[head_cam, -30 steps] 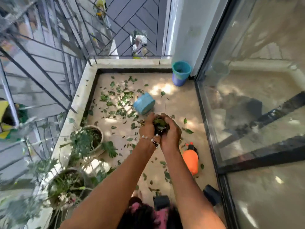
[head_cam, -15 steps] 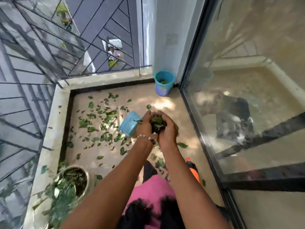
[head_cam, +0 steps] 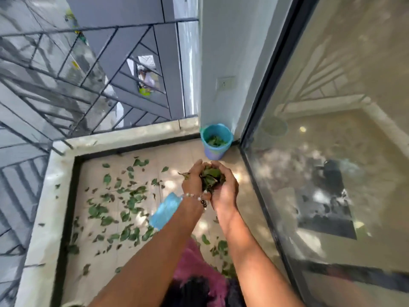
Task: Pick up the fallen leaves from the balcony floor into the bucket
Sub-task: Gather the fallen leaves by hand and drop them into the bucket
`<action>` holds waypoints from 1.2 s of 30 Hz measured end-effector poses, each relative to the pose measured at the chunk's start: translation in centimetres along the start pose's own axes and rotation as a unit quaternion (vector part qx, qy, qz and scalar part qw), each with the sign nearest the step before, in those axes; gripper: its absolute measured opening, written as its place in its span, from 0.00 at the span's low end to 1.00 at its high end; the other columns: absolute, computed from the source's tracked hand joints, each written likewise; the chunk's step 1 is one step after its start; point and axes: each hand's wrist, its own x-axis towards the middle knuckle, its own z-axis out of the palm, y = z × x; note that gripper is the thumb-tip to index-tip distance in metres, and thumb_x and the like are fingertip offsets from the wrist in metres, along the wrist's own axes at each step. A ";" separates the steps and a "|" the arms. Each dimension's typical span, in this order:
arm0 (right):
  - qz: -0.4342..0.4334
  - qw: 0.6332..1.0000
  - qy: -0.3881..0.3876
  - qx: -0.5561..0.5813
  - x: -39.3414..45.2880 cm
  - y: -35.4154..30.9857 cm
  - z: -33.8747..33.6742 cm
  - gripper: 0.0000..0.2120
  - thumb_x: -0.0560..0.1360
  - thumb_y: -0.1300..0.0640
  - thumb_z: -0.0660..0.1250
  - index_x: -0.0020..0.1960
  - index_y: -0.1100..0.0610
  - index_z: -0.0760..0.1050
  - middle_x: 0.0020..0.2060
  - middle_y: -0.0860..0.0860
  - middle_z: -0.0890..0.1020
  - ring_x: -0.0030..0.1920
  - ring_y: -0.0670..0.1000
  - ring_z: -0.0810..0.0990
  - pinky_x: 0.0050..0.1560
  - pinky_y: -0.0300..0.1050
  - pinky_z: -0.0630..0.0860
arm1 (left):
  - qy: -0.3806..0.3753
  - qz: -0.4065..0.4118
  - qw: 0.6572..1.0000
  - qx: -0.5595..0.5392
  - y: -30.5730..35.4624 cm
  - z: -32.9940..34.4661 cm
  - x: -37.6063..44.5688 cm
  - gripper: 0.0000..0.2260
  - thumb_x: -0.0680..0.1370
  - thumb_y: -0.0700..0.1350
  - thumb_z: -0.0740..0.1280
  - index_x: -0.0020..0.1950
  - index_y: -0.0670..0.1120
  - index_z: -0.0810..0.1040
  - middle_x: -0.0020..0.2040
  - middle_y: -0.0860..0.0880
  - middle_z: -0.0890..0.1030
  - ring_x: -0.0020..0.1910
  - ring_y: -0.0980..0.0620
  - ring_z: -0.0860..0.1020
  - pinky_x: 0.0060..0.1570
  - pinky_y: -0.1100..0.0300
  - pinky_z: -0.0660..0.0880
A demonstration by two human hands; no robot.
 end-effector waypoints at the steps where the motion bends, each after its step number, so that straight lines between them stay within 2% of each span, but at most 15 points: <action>1: -0.006 1.000 -0.006 -0.001 1.3 -0.6 0.7 0.12 0.70 0.61 0.68 0.51 0.65 0.80 0.49 0.65 0.80 0.50 0.62 0.79 0.57 0.57 0.75 | -0.014 0.000 1.000 -0.008 0.7 1.0 1.3 0.28 0.61 0.60 0.76 0.56 0.48 0.81 0.51 0.48 0.84 0.50 0.48 0.83 0.55 0.49 0.79; 5: -0.005 1.000 -0.001 0.006 8.0 -3.2 3.4 0.09 0.73 0.63 0.65 0.50 0.65 0.80 0.49 0.64 0.79 0.49 0.60 0.78 0.55 0.54 0.75 | -0.049 -0.020 0.993 -0.110 2.8 5.9 7.3 0.21 0.61 0.46 0.79 0.53 0.49 0.82 0.45 0.47 0.81 0.46 0.48 0.81 0.63 0.46 0.74; 7: -0.015 1.000 -0.001 0.005 11.9 -4.3 4.8 0.12 0.67 0.62 0.69 0.49 0.64 0.80 0.49 0.62 0.80 0.47 0.58 0.80 0.51 0.51 0.77 | -0.049 -0.038 0.991 -0.119 3.5 8.2 10.8 0.14 0.64 0.45 0.78 0.48 0.45 0.82 0.45 0.44 0.83 0.47 0.45 0.82 0.60 0.46 0.76; 9: -0.011 1.000 0.012 0.004 16.0 -5.3 6.1 0.19 0.61 0.58 0.70 0.50 0.65 0.79 0.48 0.61 0.80 0.45 0.56 0.81 0.47 0.47 0.79 | -0.047 -0.067 0.987 -0.137 4.3 10.5 14.2 0.11 0.69 0.45 0.76 0.48 0.42 0.82 0.46 0.41 0.84 0.48 0.43 0.82 0.57 0.47 0.78; 10: -0.003 1.000 0.016 0.009 18.2 -5.7 6.8 0.19 0.62 0.58 0.70 0.51 0.65 0.78 0.47 0.60 0.80 0.44 0.55 0.81 0.46 0.46 0.80 | -0.045 -0.078 0.985 -0.146 4.9 11.7 16.2 0.10 0.71 0.44 0.75 0.48 0.42 0.82 0.46 0.41 0.83 0.48 0.43 0.82 0.58 0.47 0.77; 12: 0.018 1.000 0.018 0.013 22.8 -6.4 8.5 0.13 0.68 0.61 0.67 0.51 0.64 0.78 0.46 0.59 0.80 0.44 0.54 0.82 0.45 0.44 0.80 | -0.022 -0.089 0.984 -0.156 6.2 13.7 20.4 0.09 0.72 0.44 0.74 0.48 0.42 0.81 0.44 0.41 0.83 0.46 0.44 0.82 0.58 0.47 0.77; 14: 0.035 0.999 0.023 0.006 27.2 -6.8 10.1 0.12 0.69 0.61 0.67 0.51 0.65 0.78 0.48 0.59 0.80 0.46 0.55 0.81 0.50 0.46 0.80 | 0.008 -0.090 0.984 -0.154 7.1 15.0 24.5 0.17 0.68 0.45 0.77 0.54 0.40 0.81 0.50 0.39 0.82 0.50 0.42 0.82 0.60 0.46 0.76; 16: 0.044 0.999 0.028 0.011 31.2 -7.0 11.5 0.19 0.63 0.59 0.70 0.52 0.65 0.78 0.51 0.60 0.80 0.50 0.57 0.81 0.57 0.50 0.77 | 0.030 -0.101 0.983 -0.152 7.7 16.3 28.6 0.32 0.62 0.46 0.81 0.63 0.38 0.78 0.61 0.36 0.79 0.59 0.39 0.79 0.63 0.42 0.74; 18: 0.060 0.997 0.036 0.017 34.9 -7.1 12.4 0.19 0.62 0.58 0.70 0.52 0.64 0.79 0.52 0.61 0.80 0.53 0.58 0.80 0.60 0.52 0.76 | 0.036 -0.090 0.983 -0.153 8.1 17.6 32.3 0.37 0.59 0.45 0.82 0.66 0.40 0.77 0.63 0.36 0.77 0.63 0.38 0.77 0.63 0.40 0.73; 21: 0.079 0.995 0.056 0.013 41.1 -6.5 12.2 0.09 0.72 0.61 0.65 0.50 0.63 0.79 0.52 0.59 0.81 0.53 0.56 0.80 0.57 0.49 0.77 | 0.063 -0.071 0.985 -0.147 8.5 19.6 37.0 0.25 0.62 0.40 0.78 0.59 0.42 0.81 0.57 0.37 0.80 0.59 0.37 0.78 0.63 0.37 0.72; 24: 0.091 0.994 0.067 0.002 47.6 -5.4 11.4 0.08 0.76 0.62 0.61 0.48 0.62 0.79 0.45 0.55 0.83 0.45 0.51 0.83 0.45 0.42 0.80 | 0.101 -0.074 0.981 -0.151 6.8 20.5 43.1 0.11 0.70 0.38 0.74 0.53 0.42 0.84 0.51 0.38 0.83 0.52 0.39 0.81 0.61 0.39 0.74; 27: 0.105 0.991 0.081 -0.003 54.7 -3.2 10.1 0.09 0.77 0.62 0.59 0.47 0.62 0.79 0.40 0.53 0.84 0.41 0.50 0.84 0.39 0.39 0.80 | 0.138 -0.068 0.980 -0.127 4.5 20.7 50.2 0.13 0.69 0.42 0.77 0.52 0.39 0.84 0.51 0.37 0.84 0.52 0.37 0.82 0.58 0.38 0.76; 30: 0.116 0.988 0.098 -0.013 61.6 -0.3 8.2 0.09 0.75 0.62 0.62 0.50 0.62 0.79 0.47 0.56 0.83 0.45 0.52 0.84 0.43 0.43 0.81 | 0.152 -0.059 0.983 -0.079 1.9 20.4 57.0 0.16 0.70 0.47 0.77 0.53 0.39 0.83 0.50 0.38 0.84 0.52 0.39 0.83 0.56 0.41 0.78; 33: 0.135 0.982 0.124 -0.038 67.9 2.2 6.3 0.12 0.75 0.61 0.64 0.56 0.61 0.80 0.51 0.57 0.83 0.49 0.54 0.83 0.46 0.45 0.80 | 0.119 -0.083 0.988 -0.043 -0.1 19.8 62.6 0.16 0.76 0.51 0.71 0.56 0.41 0.81 0.55 0.39 0.83 0.56 0.40 0.81 0.59 0.44 0.77; 36: 0.150 0.970 0.146 -0.124 72.1 4.2 4.5 0.13 0.77 0.57 0.66 0.60 0.57 0.79 0.56 0.55 0.82 0.55 0.53 0.81 0.49 0.46 0.78 | 0.083 -0.144 0.986 -0.008 -1.1 18.8 66.2 0.27 0.73 0.65 0.68 0.59 0.45 0.81 0.56 0.43 0.83 0.53 0.46 0.83 0.58 0.47 0.77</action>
